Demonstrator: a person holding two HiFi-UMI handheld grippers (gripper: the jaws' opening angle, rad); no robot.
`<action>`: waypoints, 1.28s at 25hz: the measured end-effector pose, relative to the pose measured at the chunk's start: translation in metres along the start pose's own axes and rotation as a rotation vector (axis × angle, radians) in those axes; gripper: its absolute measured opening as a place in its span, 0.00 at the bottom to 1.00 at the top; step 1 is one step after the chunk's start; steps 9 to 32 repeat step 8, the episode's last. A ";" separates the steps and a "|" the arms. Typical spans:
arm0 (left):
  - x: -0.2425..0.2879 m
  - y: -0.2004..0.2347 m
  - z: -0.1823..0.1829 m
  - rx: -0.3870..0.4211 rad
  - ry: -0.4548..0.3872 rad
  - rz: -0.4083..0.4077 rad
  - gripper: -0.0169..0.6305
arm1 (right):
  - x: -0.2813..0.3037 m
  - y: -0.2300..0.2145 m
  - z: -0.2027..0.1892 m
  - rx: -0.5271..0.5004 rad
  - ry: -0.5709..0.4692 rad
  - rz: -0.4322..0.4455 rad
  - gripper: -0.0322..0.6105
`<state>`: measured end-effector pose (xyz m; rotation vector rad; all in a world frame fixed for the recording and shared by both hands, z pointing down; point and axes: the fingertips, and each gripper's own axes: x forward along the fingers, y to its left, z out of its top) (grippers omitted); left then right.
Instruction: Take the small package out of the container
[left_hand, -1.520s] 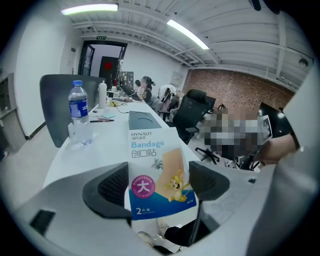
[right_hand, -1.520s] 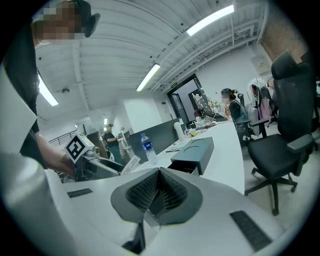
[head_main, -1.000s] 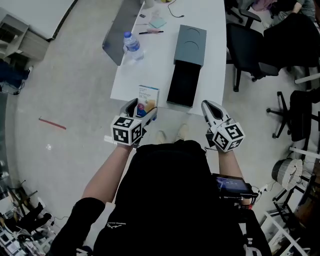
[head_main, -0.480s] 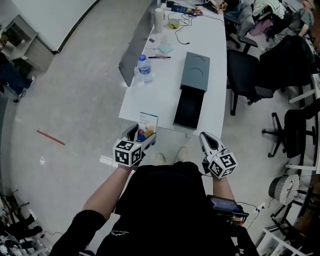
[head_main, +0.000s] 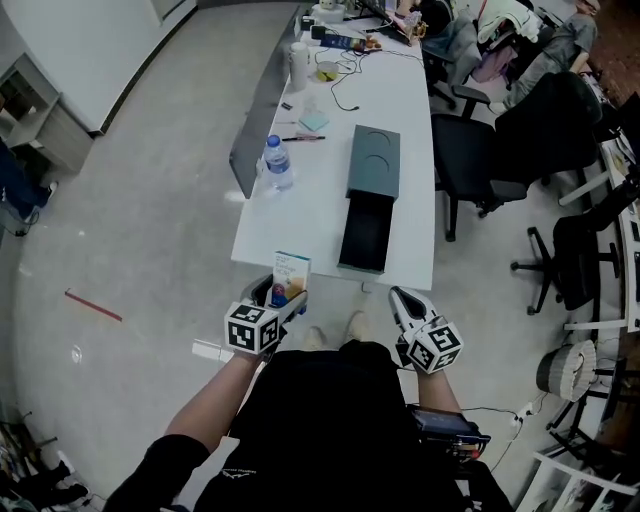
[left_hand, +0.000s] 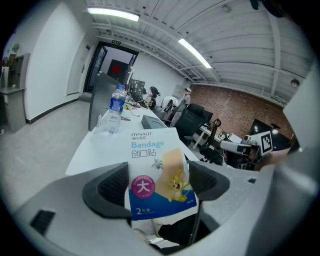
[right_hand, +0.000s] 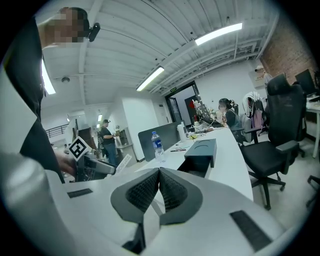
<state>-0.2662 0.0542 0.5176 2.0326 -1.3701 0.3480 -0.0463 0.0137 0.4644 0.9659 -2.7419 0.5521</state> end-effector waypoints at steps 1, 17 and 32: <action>0.000 -0.001 0.000 0.002 0.001 -0.006 0.61 | -0.001 0.002 0.001 -0.001 -0.003 -0.003 0.09; -0.005 -0.002 -0.002 0.003 0.001 -0.024 0.61 | -0.003 0.013 0.000 -0.004 -0.004 -0.009 0.09; -0.005 -0.002 -0.002 0.003 0.001 -0.024 0.61 | -0.003 0.013 0.000 -0.004 -0.004 -0.009 0.09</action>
